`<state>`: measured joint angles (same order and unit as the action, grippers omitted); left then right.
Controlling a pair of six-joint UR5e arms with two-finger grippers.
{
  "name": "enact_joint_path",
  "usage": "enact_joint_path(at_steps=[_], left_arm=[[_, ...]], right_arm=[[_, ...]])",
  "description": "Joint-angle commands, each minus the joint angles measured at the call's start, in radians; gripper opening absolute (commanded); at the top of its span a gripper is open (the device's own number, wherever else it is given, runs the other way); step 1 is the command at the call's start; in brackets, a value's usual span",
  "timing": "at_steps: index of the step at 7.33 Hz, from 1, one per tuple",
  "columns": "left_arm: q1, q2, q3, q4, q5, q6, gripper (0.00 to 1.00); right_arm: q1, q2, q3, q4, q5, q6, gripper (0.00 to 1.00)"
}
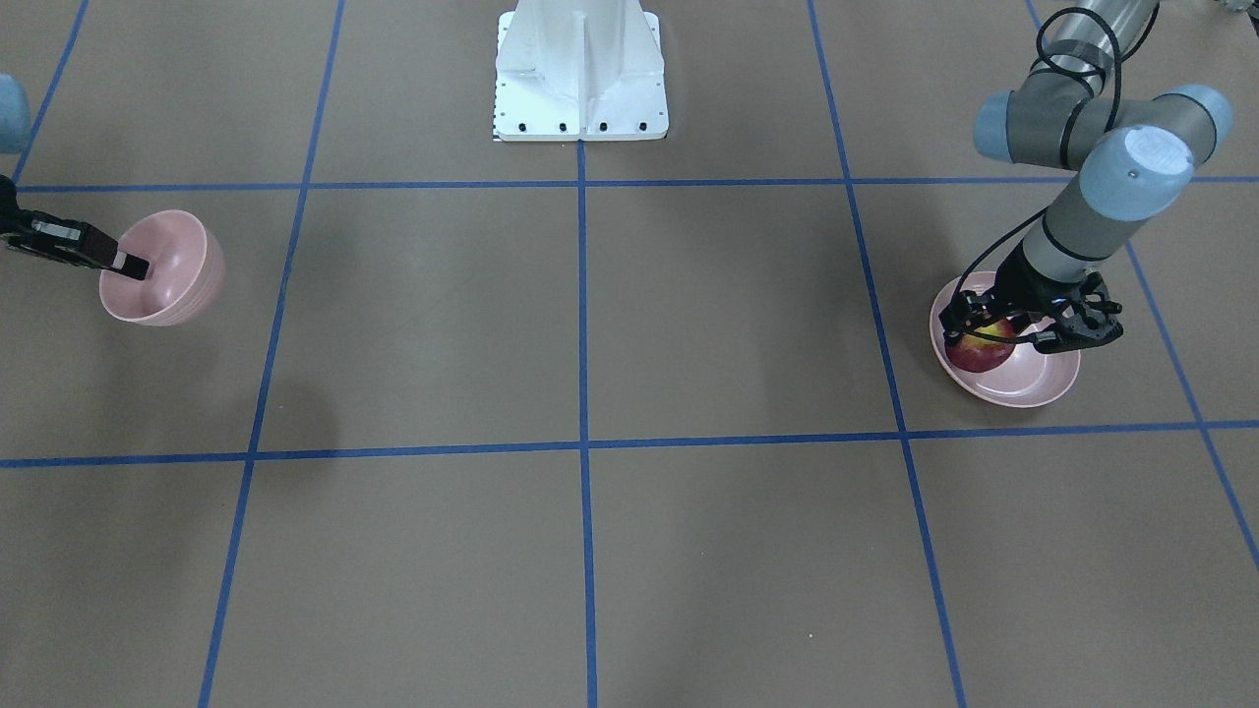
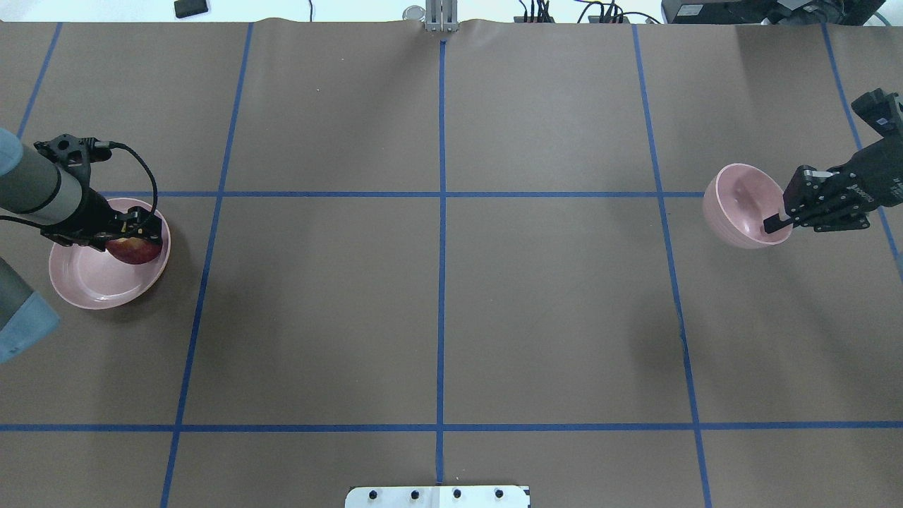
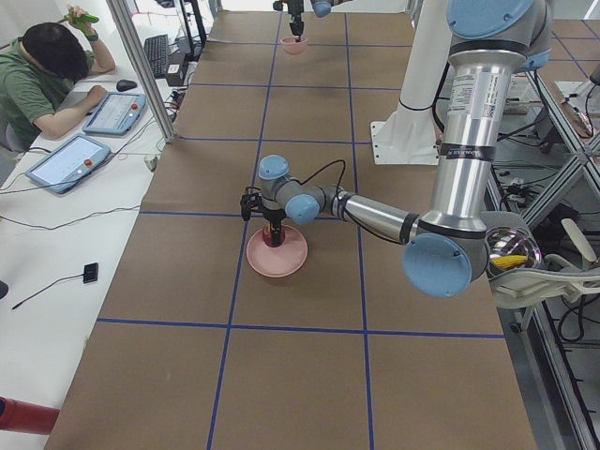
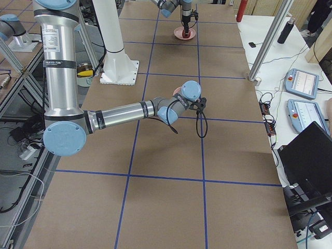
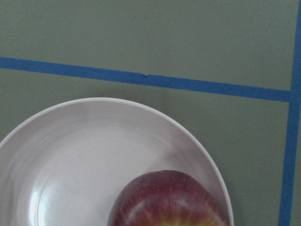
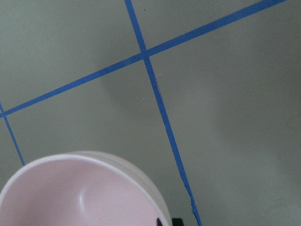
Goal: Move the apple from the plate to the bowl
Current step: 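Lift the apple with left gripper while right gripper drags the bowl inward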
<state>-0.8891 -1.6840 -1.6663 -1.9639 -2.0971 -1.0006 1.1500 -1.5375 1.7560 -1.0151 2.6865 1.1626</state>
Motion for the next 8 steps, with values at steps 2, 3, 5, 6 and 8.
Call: enact_joint_path(at_steps=[2, 3, 5, 6, 8], left_arm=[[-0.020, 0.016, -0.091, 0.118, -0.035, 0.006, 0.00], [-0.069, 0.035, -0.186, 0.231, -0.085, 0.084, 0.00], [-0.093, -0.005, -0.275, 0.428, -0.096, 0.168, 0.00], [-0.093, -0.019, -0.274, 0.430, -0.099, 0.166, 0.00], [-0.091, -0.054, -0.262, 0.433, -0.101, 0.157, 0.00]], right_arm=[[-0.036, 0.027, 0.017, -0.003, -0.037, 0.012, 0.00], [-0.070, 0.049, 0.029, -0.003, -0.077, 0.052, 0.00], [-0.128, 0.191, 0.028, -0.145, -0.135, 0.088, 0.00], [-0.175, 0.338, 0.023, -0.333, -0.195, 0.086, 0.00], [-0.269, 0.546, -0.037, -0.503, -0.334, 0.072, 0.00]])
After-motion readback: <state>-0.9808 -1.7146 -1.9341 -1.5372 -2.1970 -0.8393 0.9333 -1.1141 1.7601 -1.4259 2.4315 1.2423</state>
